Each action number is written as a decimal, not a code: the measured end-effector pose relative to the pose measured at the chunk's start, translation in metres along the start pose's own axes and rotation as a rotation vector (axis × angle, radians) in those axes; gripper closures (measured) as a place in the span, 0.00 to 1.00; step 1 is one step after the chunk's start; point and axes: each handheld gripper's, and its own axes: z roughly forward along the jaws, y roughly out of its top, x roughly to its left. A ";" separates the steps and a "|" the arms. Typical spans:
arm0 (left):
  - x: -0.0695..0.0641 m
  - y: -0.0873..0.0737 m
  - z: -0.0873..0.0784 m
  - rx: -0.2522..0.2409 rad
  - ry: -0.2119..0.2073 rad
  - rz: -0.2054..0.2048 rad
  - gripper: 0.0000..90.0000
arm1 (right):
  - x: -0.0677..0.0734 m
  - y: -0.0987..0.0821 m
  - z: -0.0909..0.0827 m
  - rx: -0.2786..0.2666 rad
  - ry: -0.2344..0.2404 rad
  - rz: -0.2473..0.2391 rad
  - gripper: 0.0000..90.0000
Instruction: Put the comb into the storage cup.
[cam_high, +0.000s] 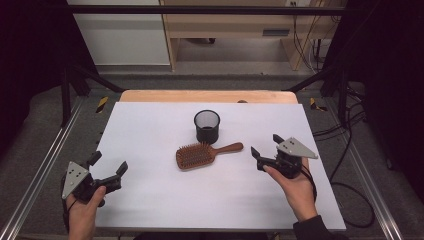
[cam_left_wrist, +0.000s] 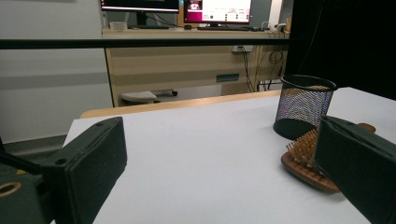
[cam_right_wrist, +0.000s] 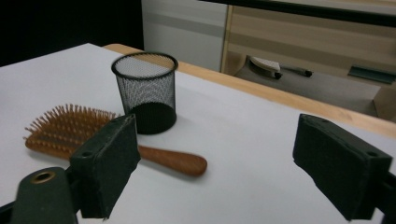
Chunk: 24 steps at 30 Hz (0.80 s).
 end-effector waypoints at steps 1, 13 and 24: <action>0.000 0.000 0.000 0.000 0.000 0.001 0.03 | 0.001 0.008 0.003 0.003 0.013 -0.010 0.21; 0.000 0.000 0.000 -0.004 -0.010 0.000 0.03 | 0.007 0.068 0.049 0.023 0.005 -0.125 0.51; -0.001 0.001 0.002 -0.009 -0.026 0.005 0.03 | 0.006 0.077 0.088 0.123 0.003 -0.136 0.77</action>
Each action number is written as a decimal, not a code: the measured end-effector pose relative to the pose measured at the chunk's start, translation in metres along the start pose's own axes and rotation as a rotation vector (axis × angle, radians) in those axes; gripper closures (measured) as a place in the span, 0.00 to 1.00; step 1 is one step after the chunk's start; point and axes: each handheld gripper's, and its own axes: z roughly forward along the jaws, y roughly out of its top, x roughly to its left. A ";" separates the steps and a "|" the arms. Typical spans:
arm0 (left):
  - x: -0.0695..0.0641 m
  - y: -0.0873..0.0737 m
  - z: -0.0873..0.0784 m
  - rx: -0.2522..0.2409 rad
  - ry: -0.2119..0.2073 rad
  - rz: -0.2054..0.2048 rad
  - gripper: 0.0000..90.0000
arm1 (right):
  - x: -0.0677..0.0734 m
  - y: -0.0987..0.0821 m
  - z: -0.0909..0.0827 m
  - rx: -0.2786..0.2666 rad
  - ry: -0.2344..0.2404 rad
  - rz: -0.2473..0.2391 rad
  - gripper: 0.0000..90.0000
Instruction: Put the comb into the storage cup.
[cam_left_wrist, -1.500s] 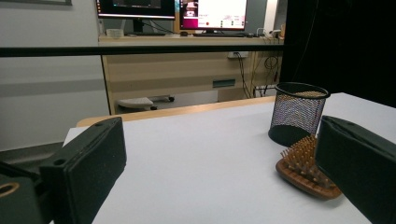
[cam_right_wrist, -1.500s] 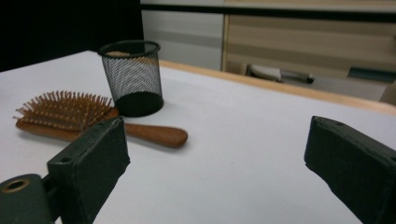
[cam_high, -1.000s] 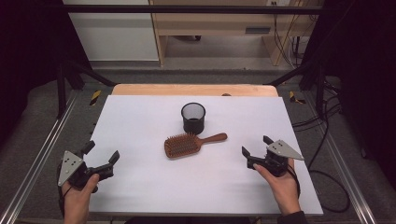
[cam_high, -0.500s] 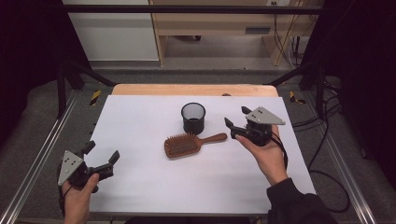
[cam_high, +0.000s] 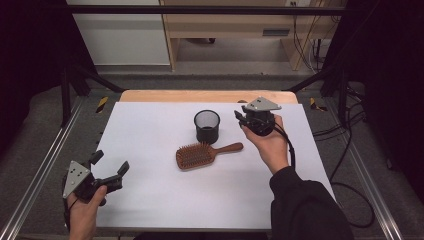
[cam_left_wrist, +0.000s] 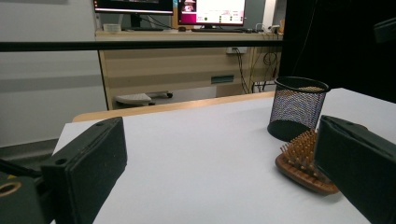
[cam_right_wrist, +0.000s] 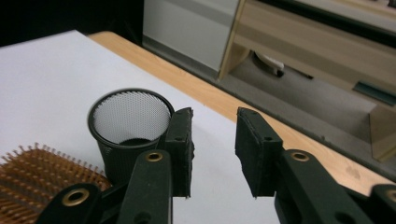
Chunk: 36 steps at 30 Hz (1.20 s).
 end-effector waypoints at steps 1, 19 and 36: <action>0.000 0.000 0.000 0.000 0.000 0.000 0.03 | 0.000 0.000 0.000 0.000 0.000 0.000 0.77; 0.000 0.000 0.001 0.000 0.000 0.003 0.03 | 0.006 -0.019 0.037 0.074 0.049 0.066 0.98; 0.000 0.000 0.001 0.003 -0.002 0.007 0.03 | 0.017 -0.049 0.069 0.257 0.093 0.119 1.00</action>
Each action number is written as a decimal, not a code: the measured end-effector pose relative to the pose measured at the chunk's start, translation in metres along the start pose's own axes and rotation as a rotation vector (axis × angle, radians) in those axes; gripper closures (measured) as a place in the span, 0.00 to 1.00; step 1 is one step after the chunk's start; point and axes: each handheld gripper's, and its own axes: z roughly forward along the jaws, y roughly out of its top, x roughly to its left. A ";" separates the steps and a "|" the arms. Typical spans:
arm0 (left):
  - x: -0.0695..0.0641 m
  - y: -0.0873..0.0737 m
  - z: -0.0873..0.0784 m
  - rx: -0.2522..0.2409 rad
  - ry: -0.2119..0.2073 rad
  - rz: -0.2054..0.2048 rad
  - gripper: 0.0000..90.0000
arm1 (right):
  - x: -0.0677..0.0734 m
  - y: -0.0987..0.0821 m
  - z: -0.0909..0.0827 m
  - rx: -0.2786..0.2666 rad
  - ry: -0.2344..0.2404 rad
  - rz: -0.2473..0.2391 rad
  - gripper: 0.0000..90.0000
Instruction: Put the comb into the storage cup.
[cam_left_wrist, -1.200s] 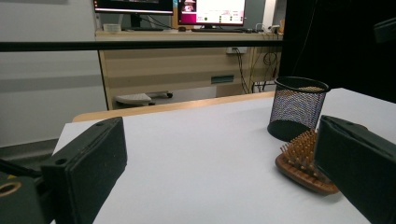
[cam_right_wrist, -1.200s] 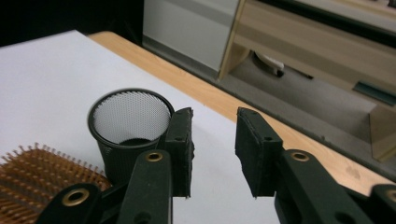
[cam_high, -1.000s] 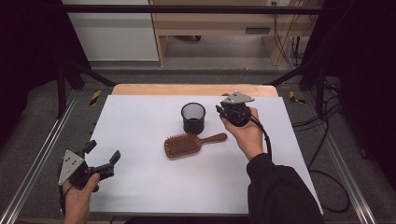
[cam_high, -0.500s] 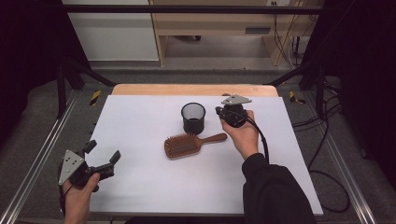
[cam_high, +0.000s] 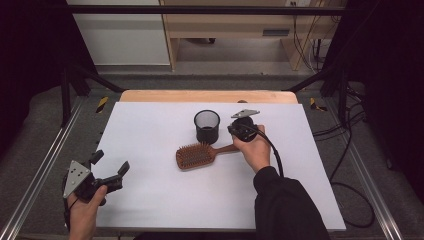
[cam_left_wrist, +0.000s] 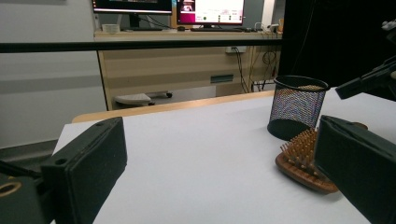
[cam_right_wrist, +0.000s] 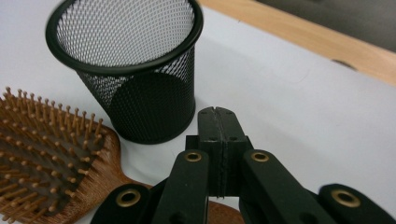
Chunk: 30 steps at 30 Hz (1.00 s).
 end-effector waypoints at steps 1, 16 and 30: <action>0.000 0.000 0.000 0.000 0.000 0.001 0.03 | 0.000 0.000 0.000 0.000 0.000 0.000 1.00; 0.000 0.000 0.000 0.008 -0.004 0.004 0.03 | 0.022 -0.025 0.030 0.133 0.060 -0.045 1.00; -0.001 0.000 0.001 0.009 -0.007 0.003 0.03 | 0.035 -0.028 0.037 0.166 0.118 -0.109 1.00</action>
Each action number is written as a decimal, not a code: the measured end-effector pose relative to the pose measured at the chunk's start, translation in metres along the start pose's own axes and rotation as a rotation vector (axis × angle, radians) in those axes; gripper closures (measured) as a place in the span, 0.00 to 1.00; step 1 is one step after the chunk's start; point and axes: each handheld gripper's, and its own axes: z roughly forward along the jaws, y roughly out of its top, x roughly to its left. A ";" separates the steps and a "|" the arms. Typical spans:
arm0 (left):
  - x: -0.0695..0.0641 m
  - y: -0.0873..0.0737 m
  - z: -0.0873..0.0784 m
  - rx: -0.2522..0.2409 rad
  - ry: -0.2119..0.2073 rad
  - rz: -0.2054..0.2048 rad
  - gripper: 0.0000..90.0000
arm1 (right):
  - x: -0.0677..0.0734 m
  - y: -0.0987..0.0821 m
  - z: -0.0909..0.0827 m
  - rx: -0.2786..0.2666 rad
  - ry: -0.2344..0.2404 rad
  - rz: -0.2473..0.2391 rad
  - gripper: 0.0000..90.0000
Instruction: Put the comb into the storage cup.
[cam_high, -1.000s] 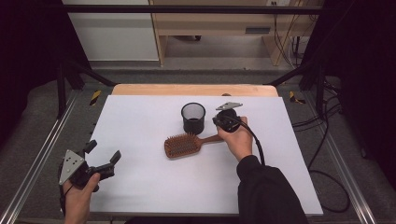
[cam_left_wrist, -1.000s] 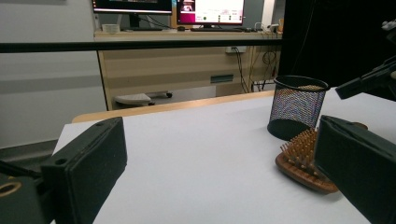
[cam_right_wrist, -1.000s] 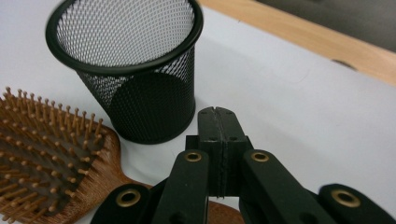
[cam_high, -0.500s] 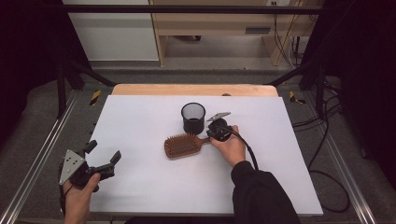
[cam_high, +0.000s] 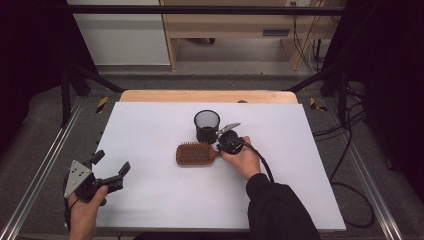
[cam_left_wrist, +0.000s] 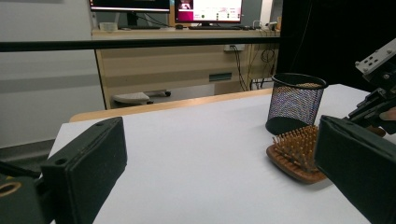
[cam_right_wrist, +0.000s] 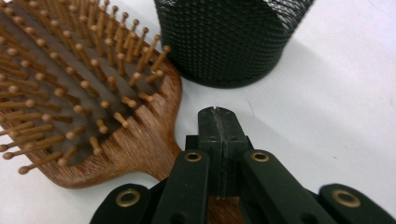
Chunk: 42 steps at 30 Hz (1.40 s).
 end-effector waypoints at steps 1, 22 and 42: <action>0.000 0.000 0.000 0.000 0.000 0.000 0.03 | 0.001 0.000 0.000 0.000 0.003 -0.001 1.00; -0.001 0.000 0.000 -0.001 -0.002 -0.001 0.03 | 0.011 0.000 0.002 -0.060 0.025 -0.047 1.00; -0.001 0.001 0.000 -0.001 -0.003 0.002 0.03 | 0.048 -0.005 -0.006 -0.062 0.094 -0.088 1.00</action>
